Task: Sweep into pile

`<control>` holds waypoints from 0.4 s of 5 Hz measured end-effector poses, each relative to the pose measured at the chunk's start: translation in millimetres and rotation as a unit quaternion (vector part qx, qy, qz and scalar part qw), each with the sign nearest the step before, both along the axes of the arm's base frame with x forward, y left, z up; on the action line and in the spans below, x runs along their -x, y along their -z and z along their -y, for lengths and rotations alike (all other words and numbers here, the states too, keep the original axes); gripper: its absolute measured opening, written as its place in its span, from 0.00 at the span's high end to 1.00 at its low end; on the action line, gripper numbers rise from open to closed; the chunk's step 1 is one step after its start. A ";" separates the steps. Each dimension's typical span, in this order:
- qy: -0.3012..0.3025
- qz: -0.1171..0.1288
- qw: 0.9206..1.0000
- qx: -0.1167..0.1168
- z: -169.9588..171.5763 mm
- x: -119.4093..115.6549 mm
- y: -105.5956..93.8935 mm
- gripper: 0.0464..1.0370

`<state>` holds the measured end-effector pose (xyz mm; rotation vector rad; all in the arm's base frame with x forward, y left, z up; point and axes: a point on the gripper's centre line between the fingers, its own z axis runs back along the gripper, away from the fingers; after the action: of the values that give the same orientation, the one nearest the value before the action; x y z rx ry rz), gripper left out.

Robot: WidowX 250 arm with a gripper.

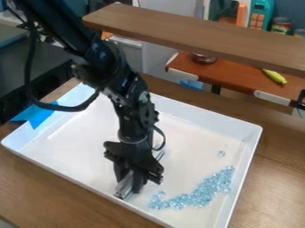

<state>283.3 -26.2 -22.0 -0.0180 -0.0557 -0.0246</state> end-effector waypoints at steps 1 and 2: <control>-0.004 -0.013 1.000 0.019 22.9 1.9 -2.7 0.66; -0.014 -0.016 0.999 0.032 33.7 -2.0 -7.8 0.66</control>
<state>285.3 -59.8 -14.1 -0.0807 -0.0241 0.0061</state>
